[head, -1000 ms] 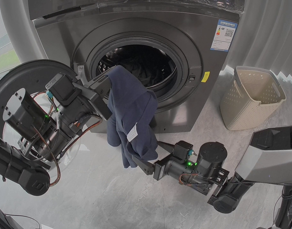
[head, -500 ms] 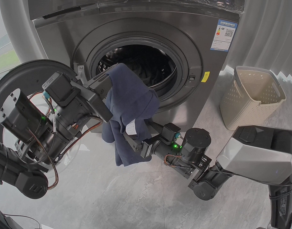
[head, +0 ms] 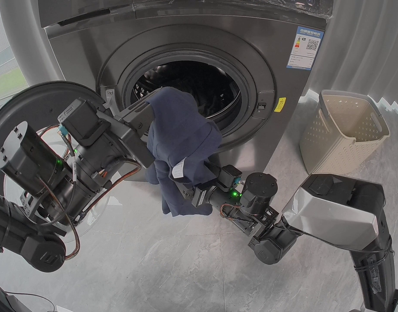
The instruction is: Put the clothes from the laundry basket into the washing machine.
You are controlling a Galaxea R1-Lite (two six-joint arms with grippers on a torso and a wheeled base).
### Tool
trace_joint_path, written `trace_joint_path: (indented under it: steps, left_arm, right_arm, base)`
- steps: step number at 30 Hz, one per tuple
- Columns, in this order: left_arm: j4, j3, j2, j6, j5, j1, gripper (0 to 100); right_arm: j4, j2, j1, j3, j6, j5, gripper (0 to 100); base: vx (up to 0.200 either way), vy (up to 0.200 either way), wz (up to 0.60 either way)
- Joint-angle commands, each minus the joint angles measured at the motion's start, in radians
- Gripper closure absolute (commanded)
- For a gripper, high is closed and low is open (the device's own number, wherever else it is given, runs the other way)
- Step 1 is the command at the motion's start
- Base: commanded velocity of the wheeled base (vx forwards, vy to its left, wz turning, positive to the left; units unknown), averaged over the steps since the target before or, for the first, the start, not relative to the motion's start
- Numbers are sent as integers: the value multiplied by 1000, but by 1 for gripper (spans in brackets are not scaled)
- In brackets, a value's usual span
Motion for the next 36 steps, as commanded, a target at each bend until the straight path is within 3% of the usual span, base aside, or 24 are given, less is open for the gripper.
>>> trace_joint_path:
  steps: [1, 2, 3, 10, 17, 22, 28, 32, 36]
  left_arm:
    - [-1, -7, -1, -4, 1, 4, 100]
    - [-1, -7, -1, -4, 1, 4, 100]
    - [-1, -10, 1, -6, 3, 10, 100]
    - [1, -9, 8, -6, 6, 21, 100]
    - [2, 3, 41, -6, 6, 105, 100]
    - [4, 25, 74, -3, 26, 115, 100]
    - [2, 85, 136, 10, 43, 124, 100]
    - [-1, 132, 182, 40, 41, 115, 100]
    - [-1, 135, 194, 42, 38, 118, 100]
  right_arm:
    - [-1, 26, -2, -14, -1, 0, 0]
    - [-1, 26, -2, -14, -1, 0, 0]
    - [-1, 24, -2, -19, -1, -3, 100]
    - [-9, -22, -9, -14, 1, -5, 100]
    - [-10, -117, -66, 35, 2, -38, 100]
    - [-6, -187, -98, 46, 4, -51, 100]
    - [-1, -249, -91, 55, 6, -58, 100]
    - [-1, -264, -77, 55, 9, -58, 100]
    - [-1, -279, -68, 55, 10, -58, 100]
  base:
    - [0, 0, 0]
    - [0, 0, 0]
    - [0, 0, 0]
    - [0, 0, 0]
    - [0, 0, 0]
    - [0, 0, 0]
    - [0, 0, 0]
    - [0, 0, 0]
    - [0, 0, 0]
